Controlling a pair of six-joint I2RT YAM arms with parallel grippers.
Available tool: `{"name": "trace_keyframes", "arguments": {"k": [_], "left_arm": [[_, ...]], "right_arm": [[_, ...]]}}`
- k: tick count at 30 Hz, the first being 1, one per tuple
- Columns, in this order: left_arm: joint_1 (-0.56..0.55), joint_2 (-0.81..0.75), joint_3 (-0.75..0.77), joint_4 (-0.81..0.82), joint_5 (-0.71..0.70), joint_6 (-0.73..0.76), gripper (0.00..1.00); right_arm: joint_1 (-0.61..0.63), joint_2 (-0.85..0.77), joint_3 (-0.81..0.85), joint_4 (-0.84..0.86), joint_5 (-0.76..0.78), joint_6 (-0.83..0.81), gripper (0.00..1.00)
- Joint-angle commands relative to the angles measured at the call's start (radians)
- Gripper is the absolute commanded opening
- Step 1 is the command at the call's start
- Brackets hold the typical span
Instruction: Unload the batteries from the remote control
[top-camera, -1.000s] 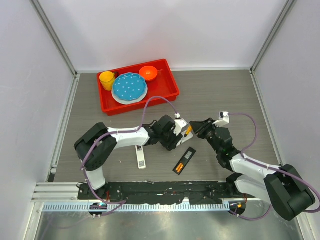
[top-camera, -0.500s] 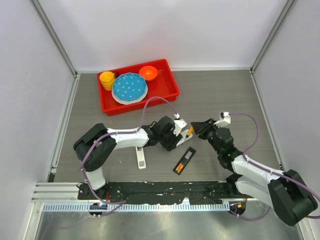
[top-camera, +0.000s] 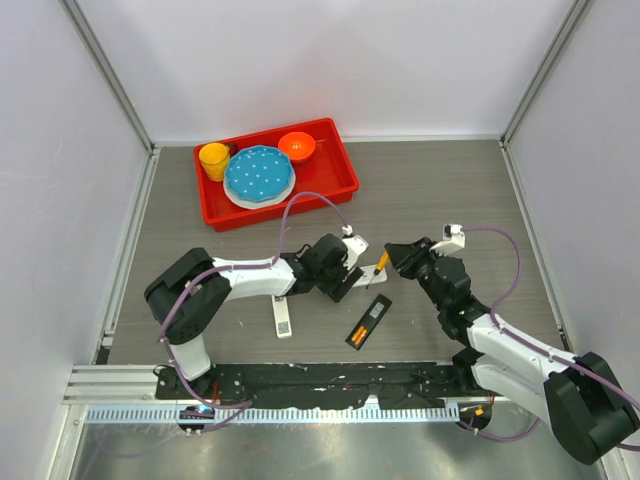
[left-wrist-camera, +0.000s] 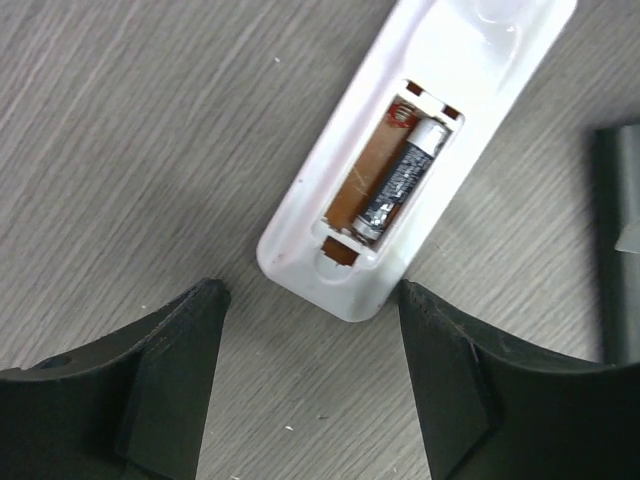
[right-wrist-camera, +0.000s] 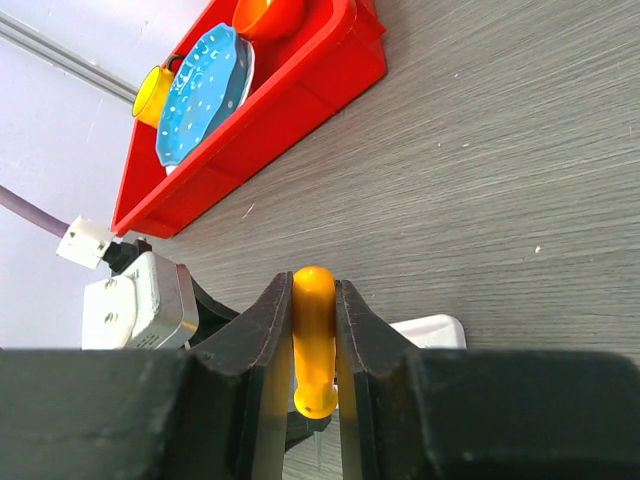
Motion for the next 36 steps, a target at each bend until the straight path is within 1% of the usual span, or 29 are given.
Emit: {"name": "trace_keyframes", "arguments": {"k": [1,6,9,11,12,13,14,16,17,19,23,26,27,28,31,33,36], "left_arm": [[0.009,-0.028,-0.018,-0.007,-0.095,-0.007,0.75],[0.009,-0.025,-0.017,-0.005,-0.112,-0.014,0.75],[0.009,-0.023,-0.017,0.001,-0.124,-0.014,0.73],[0.011,-0.020,-0.015,0.001,-0.140,-0.014,0.69],[0.009,-0.018,-0.011,0.001,-0.143,-0.014,0.67],[0.011,-0.017,-0.010,0.004,-0.149,-0.014,0.63],[0.011,-0.015,-0.007,0.006,-0.152,-0.014,0.61],[0.011,-0.009,0.000,0.009,-0.164,-0.016,0.54],[0.012,0.004,0.005,-0.002,-0.170,-0.018,0.53],[0.014,0.021,0.032,-0.017,-0.181,-0.022,0.46],[0.014,0.047,0.069,-0.050,-0.195,-0.034,0.40],[0.014,0.057,0.077,-0.051,-0.196,-0.047,0.34],[0.014,0.058,0.080,-0.053,-0.198,-0.048,0.29],[0.015,0.060,0.082,-0.056,-0.198,-0.051,0.27],[0.020,0.069,0.101,-0.056,-0.177,-0.064,0.22],[0.020,0.080,0.120,-0.056,-0.141,-0.074,0.15],[0.018,0.103,0.151,-0.085,-0.134,-0.085,0.11]], "right_arm": [[0.005,-0.031,0.033,0.005,0.029,-0.024,0.01],[0.005,-0.023,0.035,0.009,0.029,-0.027,0.01],[0.004,-0.017,0.035,0.014,0.029,-0.026,0.01],[0.004,-0.013,0.037,0.017,0.029,-0.026,0.01],[0.004,-0.011,0.037,0.018,0.029,-0.026,0.01],[0.005,-0.008,0.038,0.020,0.028,-0.027,0.01],[0.004,-0.003,0.040,0.022,0.026,-0.027,0.01],[0.004,-0.002,0.040,0.023,0.025,-0.026,0.01],[0.004,-0.002,0.040,0.025,0.025,-0.024,0.01],[0.002,0.004,0.040,0.026,0.025,-0.026,0.01],[0.004,0.010,0.041,0.028,0.022,-0.026,0.01],[0.004,0.017,0.041,0.032,0.025,-0.024,0.01],[0.004,0.020,0.043,0.034,0.025,-0.023,0.01],[0.004,0.026,0.043,0.035,0.025,-0.024,0.01],[0.004,0.035,0.044,0.040,0.023,-0.023,0.01],[0.005,0.043,0.046,0.045,0.023,-0.023,0.01],[0.004,0.058,0.052,0.051,0.017,-0.024,0.01]]}}
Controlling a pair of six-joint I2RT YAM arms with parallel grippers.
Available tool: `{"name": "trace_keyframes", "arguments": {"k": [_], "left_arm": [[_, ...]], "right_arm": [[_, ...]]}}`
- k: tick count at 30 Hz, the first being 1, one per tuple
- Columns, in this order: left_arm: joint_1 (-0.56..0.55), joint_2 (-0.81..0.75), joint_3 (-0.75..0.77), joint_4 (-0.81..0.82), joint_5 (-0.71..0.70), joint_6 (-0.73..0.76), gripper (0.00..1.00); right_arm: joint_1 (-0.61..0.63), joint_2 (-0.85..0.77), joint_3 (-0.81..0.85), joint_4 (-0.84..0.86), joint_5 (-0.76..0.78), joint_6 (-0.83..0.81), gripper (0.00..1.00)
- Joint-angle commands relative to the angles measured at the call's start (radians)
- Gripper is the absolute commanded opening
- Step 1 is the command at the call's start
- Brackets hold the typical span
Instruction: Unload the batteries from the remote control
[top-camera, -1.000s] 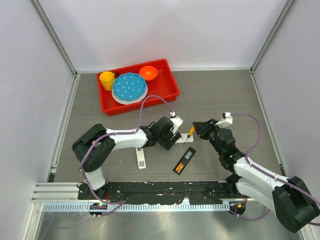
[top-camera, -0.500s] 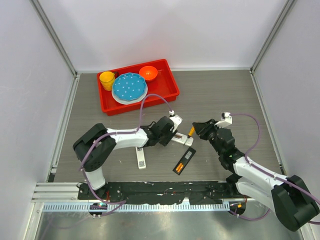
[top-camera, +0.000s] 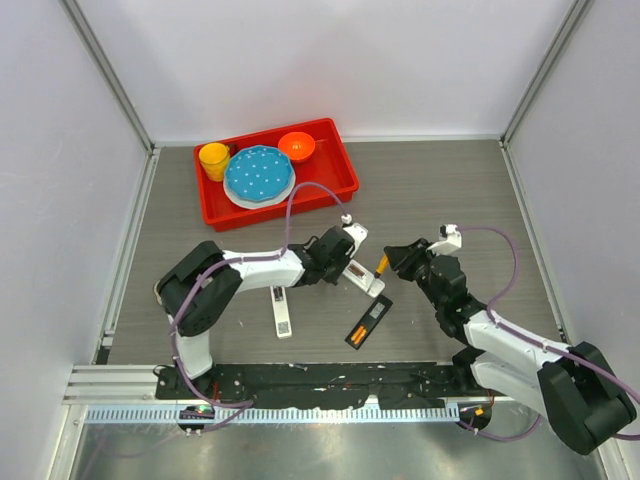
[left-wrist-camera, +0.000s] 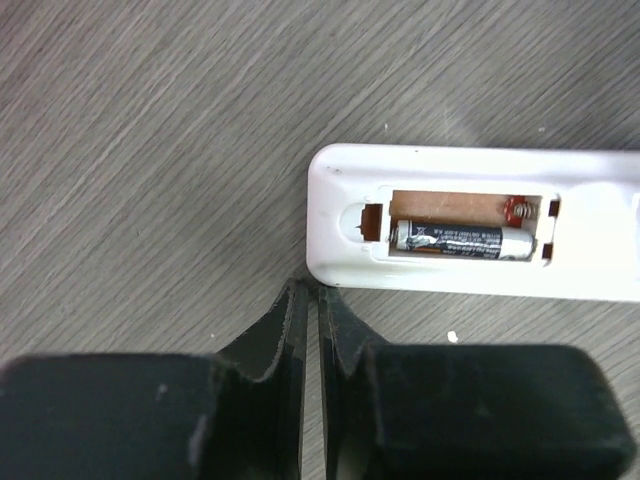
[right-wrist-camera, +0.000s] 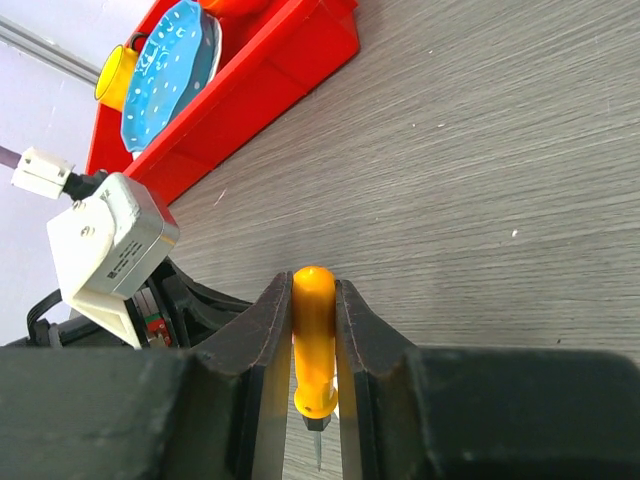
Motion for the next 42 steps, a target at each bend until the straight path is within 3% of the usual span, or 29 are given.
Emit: {"name": "trace_keyframes", "arguments": {"k": [1,6,21,33,42], "left_arm": [[0.006,0.040,0.058,-0.042,0.039,-0.029,0.11],[0.003,0.064,0.087,-0.042,0.108,-0.063,0.08],[-0.046,0.108,0.136,-0.059,0.131,-0.061,0.07],[-0.046,0.059,0.092,-0.102,0.053,-0.023,0.00],[-0.046,0.021,0.026,-0.071,0.203,0.011,0.00]], "right_arm": [[0.004,0.015,0.052,0.062,0.009,-0.008,0.01],[0.005,0.018,0.055,0.062,0.004,-0.010,0.01],[0.004,-0.031,0.050,0.020,0.017,-0.014,0.01],[0.004,-0.097,0.050,-0.046,0.040,-0.026,0.01],[0.004,-0.130,0.044,-0.078,0.073,-0.040,0.01]]}}
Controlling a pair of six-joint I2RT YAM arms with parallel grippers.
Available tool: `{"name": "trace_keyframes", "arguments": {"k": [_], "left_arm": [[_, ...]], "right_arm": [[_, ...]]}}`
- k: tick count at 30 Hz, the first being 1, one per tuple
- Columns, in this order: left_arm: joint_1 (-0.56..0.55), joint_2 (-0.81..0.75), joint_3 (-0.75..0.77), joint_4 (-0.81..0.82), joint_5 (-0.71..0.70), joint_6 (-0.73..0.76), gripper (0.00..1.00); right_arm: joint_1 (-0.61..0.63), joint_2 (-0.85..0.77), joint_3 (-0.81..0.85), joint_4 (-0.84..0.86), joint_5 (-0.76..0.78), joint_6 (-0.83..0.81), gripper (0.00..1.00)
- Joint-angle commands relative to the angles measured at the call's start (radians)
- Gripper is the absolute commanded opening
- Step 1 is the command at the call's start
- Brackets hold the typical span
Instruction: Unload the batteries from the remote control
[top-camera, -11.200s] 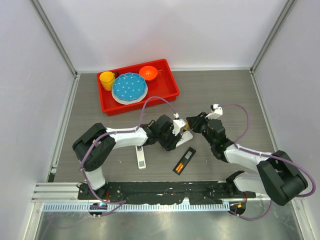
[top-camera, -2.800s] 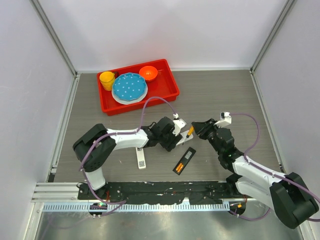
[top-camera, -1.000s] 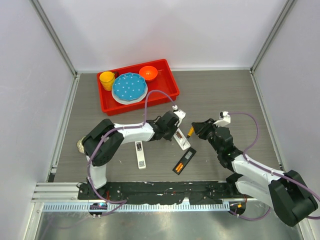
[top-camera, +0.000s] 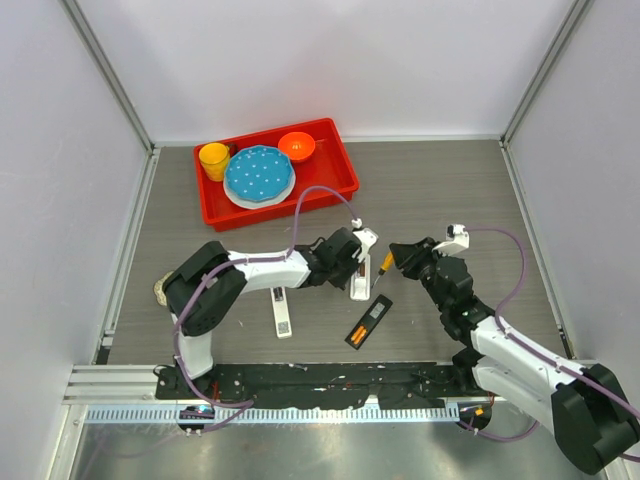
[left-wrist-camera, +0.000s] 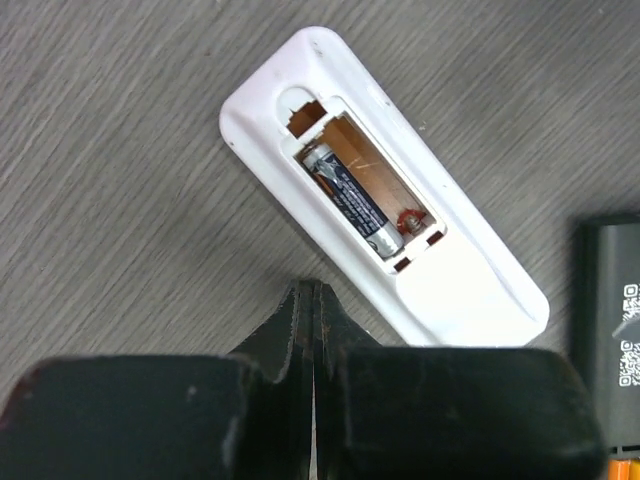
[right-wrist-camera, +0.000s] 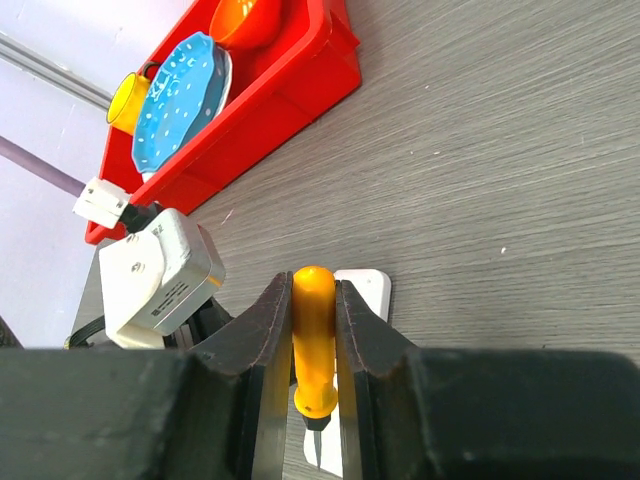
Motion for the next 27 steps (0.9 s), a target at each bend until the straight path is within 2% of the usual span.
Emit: {"name": "trace_keyframes", "arguments": {"k": [1,2,8,16,23,27], "left_arm": [[-0.007,-0.018,-0.034,-0.046,0.097,0.035,0.00],[-0.008,-0.016,-0.034,-0.040,0.161,0.038,0.00],[-0.007,0.010,-0.018,-0.034,0.218,0.033,0.00],[-0.004,-0.004,-0.041,-0.019,0.113,0.023,0.00],[0.030,-0.013,-0.061,-0.008,0.109,-0.005,0.00],[0.048,-0.016,-0.066,-0.004,0.109,-0.017,0.00]], "right_arm": [[0.004,-0.006,0.029,0.019,0.038,-0.022,0.01],[0.004,-0.003,0.029,0.021,0.036,-0.022,0.01],[0.004,0.023,0.027,0.040,0.025,-0.020,0.01],[0.004,0.026,0.029,0.047,0.025,-0.026,0.01],[0.004,0.035,0.053,0.037,0.033,-0.040,0.01],[0.004,0.107,0.101,0.060,0.031,-0.049,0.01]]}}
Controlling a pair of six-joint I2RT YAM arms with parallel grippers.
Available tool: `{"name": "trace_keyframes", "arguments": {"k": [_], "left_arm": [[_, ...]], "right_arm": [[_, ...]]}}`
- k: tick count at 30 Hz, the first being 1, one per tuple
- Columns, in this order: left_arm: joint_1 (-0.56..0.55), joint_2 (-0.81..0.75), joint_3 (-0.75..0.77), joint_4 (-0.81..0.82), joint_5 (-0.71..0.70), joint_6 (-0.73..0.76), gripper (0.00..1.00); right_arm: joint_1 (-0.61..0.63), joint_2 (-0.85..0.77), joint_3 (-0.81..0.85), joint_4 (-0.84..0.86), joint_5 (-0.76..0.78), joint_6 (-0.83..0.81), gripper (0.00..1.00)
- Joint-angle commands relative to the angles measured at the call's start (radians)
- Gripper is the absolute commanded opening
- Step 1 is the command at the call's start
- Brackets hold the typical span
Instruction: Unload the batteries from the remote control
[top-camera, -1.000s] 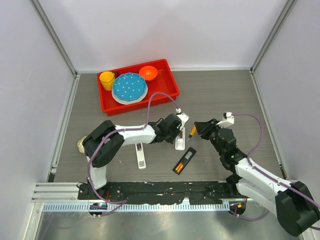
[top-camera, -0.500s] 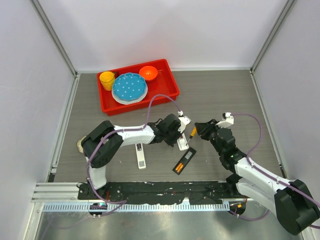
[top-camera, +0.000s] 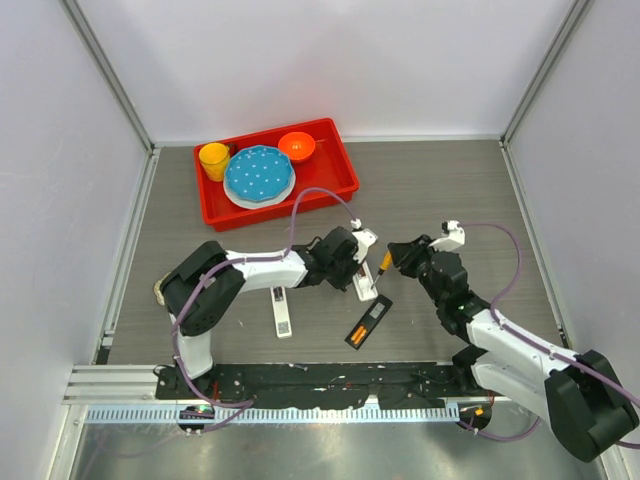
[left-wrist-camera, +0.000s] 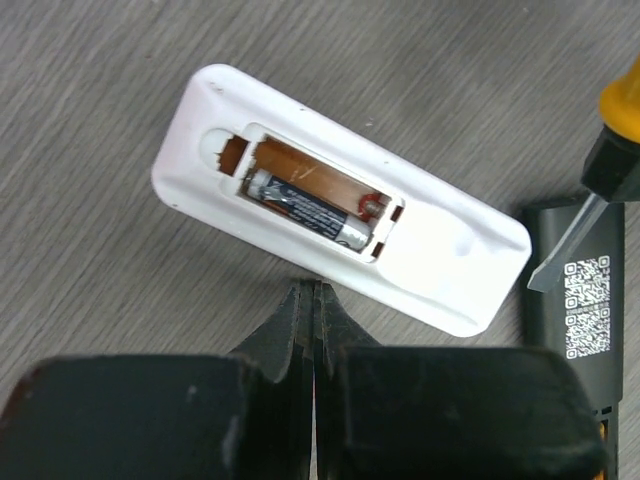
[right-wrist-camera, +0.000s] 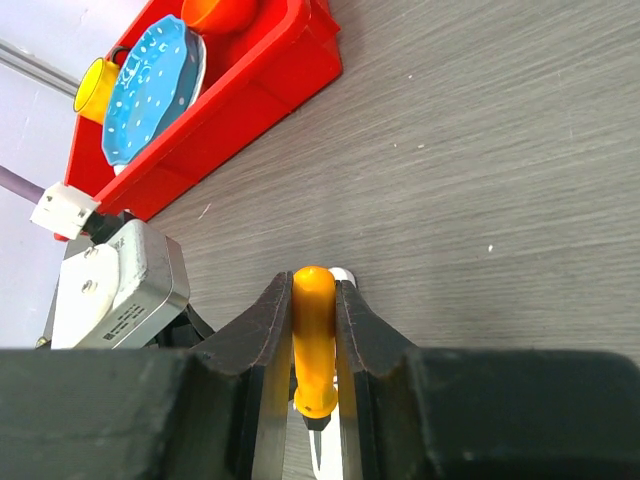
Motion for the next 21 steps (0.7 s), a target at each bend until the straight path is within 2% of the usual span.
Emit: {"name": "trace_keyframes", "arguments": {"k": [1,5,15,21], "left_arm": [[0.031,0.000,-0.037,-0.038,-0.016,-0.022,0.00],[0.040,-0.003,-0.040,-0.037,-0.007,-0.036,0.00],[0.092,-0.006,-0.052,0.005,0.151,-0.097,0.02],[0.104,0.024,-0.027,-0.023,0.168,-0.113,0.00]], "right_arm": [[0.002,0.067,0.090,0.080,0.019,-0.030,0.01],[0.004,0.140,0.137,0.121,0.016,-0.021,0.01],[0.002,0.324,0.228,0.210,0.008,-0.018,0.01],[0.001,0.452,0.306,0.219,-0.004,-0.024,0.01]]}}
